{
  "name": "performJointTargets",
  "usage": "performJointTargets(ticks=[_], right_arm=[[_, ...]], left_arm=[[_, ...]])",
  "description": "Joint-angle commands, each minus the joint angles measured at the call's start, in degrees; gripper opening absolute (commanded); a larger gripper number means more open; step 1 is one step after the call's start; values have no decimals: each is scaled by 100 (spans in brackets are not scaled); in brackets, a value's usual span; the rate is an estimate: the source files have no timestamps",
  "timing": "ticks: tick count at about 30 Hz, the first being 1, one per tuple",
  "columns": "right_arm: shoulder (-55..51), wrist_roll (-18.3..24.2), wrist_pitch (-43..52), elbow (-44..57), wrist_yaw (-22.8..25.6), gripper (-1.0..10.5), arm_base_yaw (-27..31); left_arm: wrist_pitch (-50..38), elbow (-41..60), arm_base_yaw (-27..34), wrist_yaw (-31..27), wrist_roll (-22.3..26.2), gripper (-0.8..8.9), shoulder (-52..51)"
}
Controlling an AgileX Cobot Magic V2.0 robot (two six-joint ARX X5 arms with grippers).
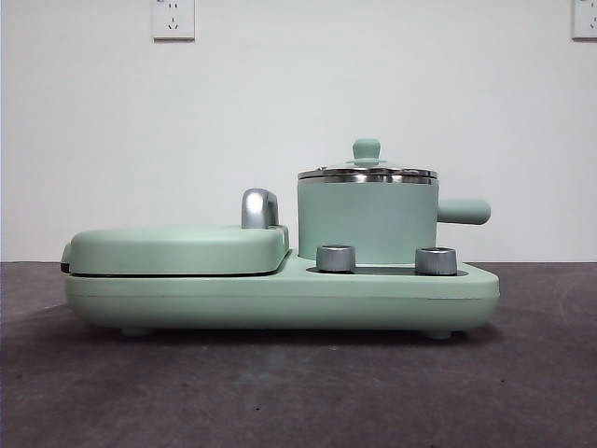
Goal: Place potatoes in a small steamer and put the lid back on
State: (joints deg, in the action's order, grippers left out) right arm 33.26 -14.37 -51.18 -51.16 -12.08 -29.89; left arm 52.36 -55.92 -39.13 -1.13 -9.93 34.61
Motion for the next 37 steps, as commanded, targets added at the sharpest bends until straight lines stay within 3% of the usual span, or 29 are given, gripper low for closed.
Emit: performJointTargets(ticks=[1, 6, 7, 8, 9, 10, 28, 31, 37], right_arm=[[33, 24, 157, -48, -138, 441, -37], [33, 22, 262, -48, -151, 435, -37], [33, 17, 273, -48, -153, 342, -37], [33, 22, 273, -48, -162, 128, -37], [33, 31, 273, -48, -162, -28, -37], [33, 22, 280, -48, -151, 37, -35], [31, 24, 319, -50, -144, 24, -35], [31, 24, 317, -50, -144, 23, -35], [31, 24, 319, -50, -144, 24, -35]], left_arm=[[-83, 61, -31, 28, -195, 383, -153], [-107, 66, -31, 26, -195, 334, -254], [-107, 66, -31, 22, -195, 246, -249], [-105, 66, -31, 22, -188, 87, -238], [-107, 66, -31, 22, -170, 3, -232], [-122, 66, -31, 22, -168, 16, -219], [-125, 138, 79, 22, -170, 7, -212], [-372, 420, 527, 26, -170, 7, -334], [-1954, 2079, 2035, 22, 103, 7, -1187]])
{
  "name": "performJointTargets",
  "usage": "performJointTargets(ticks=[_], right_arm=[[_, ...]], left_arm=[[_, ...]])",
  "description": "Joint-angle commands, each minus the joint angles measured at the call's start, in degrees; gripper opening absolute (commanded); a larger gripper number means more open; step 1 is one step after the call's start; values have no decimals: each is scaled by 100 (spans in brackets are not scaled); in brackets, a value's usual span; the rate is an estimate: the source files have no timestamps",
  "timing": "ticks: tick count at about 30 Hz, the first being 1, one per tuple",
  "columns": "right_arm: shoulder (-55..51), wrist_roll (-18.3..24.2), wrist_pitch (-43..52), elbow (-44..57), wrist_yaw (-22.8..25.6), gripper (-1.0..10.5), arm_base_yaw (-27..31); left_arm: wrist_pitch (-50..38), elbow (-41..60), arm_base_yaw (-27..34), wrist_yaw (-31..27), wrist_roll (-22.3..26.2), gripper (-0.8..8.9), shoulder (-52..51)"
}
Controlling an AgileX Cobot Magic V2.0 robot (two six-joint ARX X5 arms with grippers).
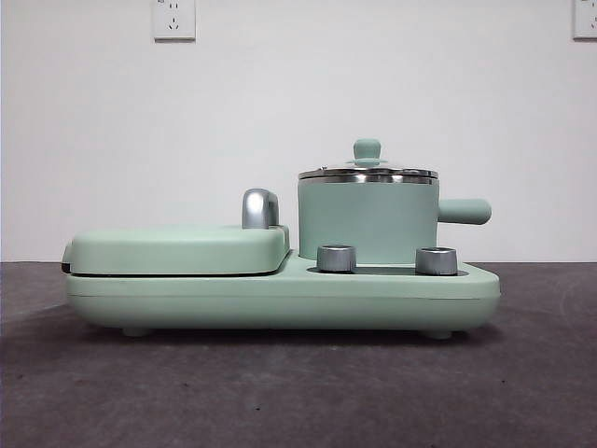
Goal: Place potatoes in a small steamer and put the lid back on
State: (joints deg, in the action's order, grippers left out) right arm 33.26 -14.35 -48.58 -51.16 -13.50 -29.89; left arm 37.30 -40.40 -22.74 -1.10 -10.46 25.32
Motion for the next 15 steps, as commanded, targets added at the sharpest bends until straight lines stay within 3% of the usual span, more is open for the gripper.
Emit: performJointTargets(ticks=[1, 8, 15], right_arm=[[31, 22, 59, -50, -2, 24, -35], [31, 22, 59, -50, -2, 24, -35], [31, 22, 59, -50, -2, 24, -35]], left_arm=[[-748, 911, 658, 20, 208, 7, -476], [-2653, 3161, 1888, 22, 192, 7, -1766], [-2667, 3853, 2044, 26, 269, 7, -2531]])
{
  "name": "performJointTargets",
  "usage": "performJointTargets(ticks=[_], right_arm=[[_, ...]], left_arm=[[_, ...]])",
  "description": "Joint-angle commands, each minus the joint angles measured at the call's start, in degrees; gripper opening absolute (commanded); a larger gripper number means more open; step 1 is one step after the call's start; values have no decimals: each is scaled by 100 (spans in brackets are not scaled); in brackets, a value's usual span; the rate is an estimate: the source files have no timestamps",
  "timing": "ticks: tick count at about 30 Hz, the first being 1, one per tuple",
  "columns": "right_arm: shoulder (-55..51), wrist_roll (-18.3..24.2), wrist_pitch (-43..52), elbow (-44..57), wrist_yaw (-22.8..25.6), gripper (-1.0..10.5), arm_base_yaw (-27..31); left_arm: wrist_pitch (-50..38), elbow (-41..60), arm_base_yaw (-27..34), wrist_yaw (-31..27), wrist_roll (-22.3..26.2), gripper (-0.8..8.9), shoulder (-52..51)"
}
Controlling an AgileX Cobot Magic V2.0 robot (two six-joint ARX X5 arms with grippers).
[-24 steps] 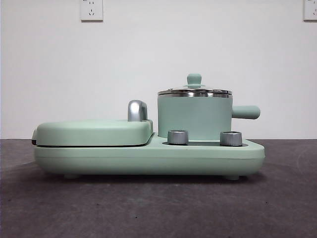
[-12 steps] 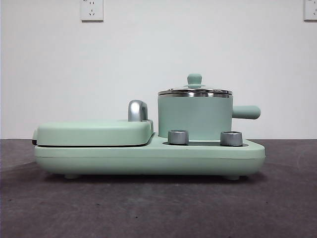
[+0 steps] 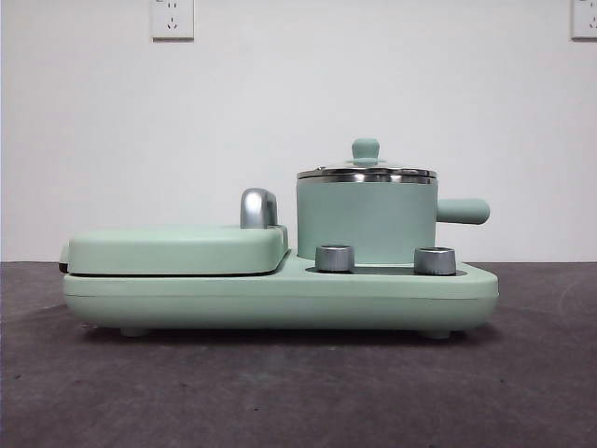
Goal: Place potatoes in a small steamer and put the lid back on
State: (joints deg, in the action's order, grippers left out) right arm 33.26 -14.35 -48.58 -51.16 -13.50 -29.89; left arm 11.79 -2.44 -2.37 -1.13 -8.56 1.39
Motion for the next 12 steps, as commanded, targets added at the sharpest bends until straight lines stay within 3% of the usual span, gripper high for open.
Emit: performJointTargets(ticks=[1, 12], right_arm=[[31, 22, 59, -50, -2, 24, -35], [28, 22, 74, -50, -4, 24, -35]], left_arm=[[-146, 92, 4, 35, 76, 7, -120], [-105, 170, 7, 90, 463, 7, -120]])
